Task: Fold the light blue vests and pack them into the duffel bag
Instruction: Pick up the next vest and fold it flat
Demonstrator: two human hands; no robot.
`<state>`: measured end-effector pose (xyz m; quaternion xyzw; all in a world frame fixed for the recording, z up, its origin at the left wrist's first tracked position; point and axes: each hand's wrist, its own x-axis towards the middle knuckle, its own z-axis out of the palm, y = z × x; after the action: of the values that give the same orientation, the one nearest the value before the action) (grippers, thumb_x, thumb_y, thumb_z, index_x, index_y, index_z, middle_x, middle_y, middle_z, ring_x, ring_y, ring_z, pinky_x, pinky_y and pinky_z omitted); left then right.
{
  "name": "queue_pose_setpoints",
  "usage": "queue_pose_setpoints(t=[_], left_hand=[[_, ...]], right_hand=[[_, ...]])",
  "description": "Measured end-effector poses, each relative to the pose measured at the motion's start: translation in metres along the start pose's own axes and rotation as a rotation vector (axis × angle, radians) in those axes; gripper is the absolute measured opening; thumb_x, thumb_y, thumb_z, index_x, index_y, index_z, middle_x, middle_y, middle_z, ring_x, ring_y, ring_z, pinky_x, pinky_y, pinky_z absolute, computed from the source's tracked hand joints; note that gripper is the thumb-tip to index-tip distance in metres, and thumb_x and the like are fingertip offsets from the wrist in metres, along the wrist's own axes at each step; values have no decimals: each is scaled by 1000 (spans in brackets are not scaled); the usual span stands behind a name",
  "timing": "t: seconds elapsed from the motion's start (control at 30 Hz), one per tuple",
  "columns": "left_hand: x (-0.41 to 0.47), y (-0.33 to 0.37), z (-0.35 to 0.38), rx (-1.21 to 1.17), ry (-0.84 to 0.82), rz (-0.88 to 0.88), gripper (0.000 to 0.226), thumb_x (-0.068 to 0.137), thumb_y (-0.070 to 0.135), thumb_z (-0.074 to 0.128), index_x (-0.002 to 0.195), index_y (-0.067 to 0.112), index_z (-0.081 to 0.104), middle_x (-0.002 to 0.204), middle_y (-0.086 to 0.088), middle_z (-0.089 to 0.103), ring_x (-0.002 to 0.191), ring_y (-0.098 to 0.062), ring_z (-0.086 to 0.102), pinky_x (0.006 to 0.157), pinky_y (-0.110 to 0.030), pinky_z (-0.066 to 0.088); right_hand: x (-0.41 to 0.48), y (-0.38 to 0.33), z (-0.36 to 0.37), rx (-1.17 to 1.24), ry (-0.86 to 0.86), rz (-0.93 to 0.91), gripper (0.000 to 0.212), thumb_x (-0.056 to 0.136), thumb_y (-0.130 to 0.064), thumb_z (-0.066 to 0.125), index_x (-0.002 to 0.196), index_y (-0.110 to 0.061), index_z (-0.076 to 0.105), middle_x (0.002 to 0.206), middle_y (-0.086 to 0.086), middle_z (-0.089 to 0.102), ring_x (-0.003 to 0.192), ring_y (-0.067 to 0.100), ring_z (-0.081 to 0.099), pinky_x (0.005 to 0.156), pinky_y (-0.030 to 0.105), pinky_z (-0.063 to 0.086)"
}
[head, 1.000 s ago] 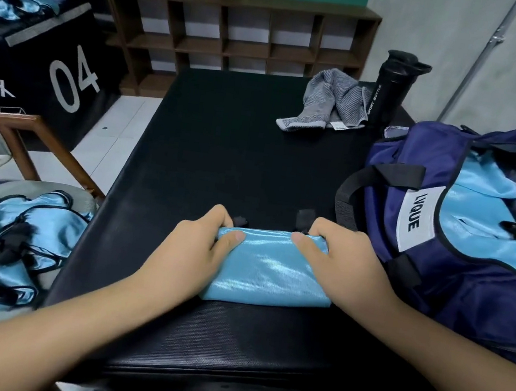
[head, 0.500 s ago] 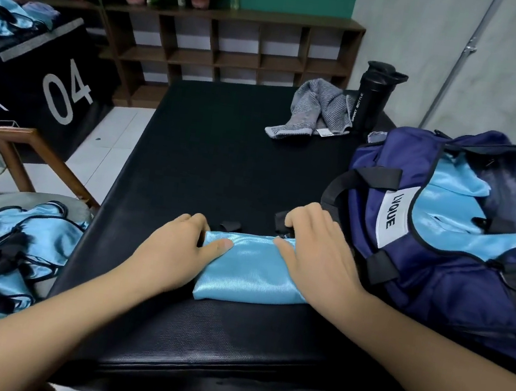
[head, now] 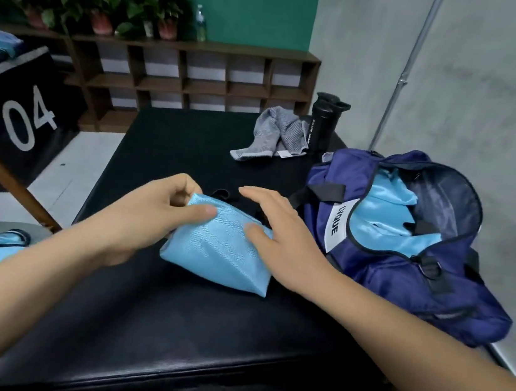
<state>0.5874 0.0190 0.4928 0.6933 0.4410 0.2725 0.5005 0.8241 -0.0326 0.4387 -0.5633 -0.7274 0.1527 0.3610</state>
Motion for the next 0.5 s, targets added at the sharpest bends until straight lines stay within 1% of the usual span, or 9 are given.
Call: queue_pose_setpoints(t=[0.03,0.1,0.13,0.2,0.23,0.3,0.37,0.43,0.5], left_hand=[[0,15,-1,17,-18,36,26,95,32,78,100,12,62,96,-10,78,80,-14,71,70,-31,50],[1,45,-1,25,-65,102,25,95,31,77,100,12,62,94,-8,77,79,-15,71,67,-27,51],[2,58,1,10,-90,128,24,95,30,77,101,12,62,94,-8,77,80,-16,71,67,-25,52],[7,83,6,-29,-134,176,22,94,28,76,101,13,62,96,-11,76,82,-19,72,68,-27,53],[10,93,10,-48,-150,198,21,94,28,76,102,14,63,98,-13,77,84,-22,72,71,-31,54],[20,112,21,-86,-176,245,23,93,30,76,104,14,63,101,-14,77,87,-25,72,76,-37,54],[31,127,37,-118,-189,297,26,93,29,76,105,12,61,99,-11,75,87,-23,71,76,-35,53],[45,138,56,-143,-182,340,25,96,25,76,108,10,60,97,-9,73,87,-21,67,75,-35,50],[60,146,76,-171,-166,359,23,97,23,76,109,11,61,97,-7,71,87,-20,65,74,-35,46]], right_hand=[[6,-11,-14,48,-38,12,53,105,-30,61,156,-30,46,156,-16,47,146,2,37,121,28,28],[18,-30,-42,117,-107,35,63,101,-51,67,158,-37,43,158,-19,47,146,-3,39,121,25,31],[22,-37,-57,132,-125,36,71,96,-59,70,158,-41,41,159,-21,47,146,-5,40,122,27,32],[30,-45,-88,117,-137,32,81,86,-67,76,155,-45,41,156,-23,48,143,-4,44,123,34,36],[32,-48,-105,106,-153,43,81,83,-68,79,153,-47,43,152,-23,51,140,-1,49,120,37,41],[35,-51,-138,121,-206,65,70,83,-64,82,144,-48,52,138,-18,63,126,9,63,110,46,52],[36,-47,-169,159,-224,78,58,84,-55,86,134,-43,60,123,-6,72,111,23,72,99,56,58],[35,-37,-196,192,-209,100,55,82,-50,89,129,-33,64,115,9,76,107,38,73,94,65,57],[34,-23,-220,237,-221,142,58,83,-45,89,128,-20,64,116,23,75,111,49,70,98,73,52]])
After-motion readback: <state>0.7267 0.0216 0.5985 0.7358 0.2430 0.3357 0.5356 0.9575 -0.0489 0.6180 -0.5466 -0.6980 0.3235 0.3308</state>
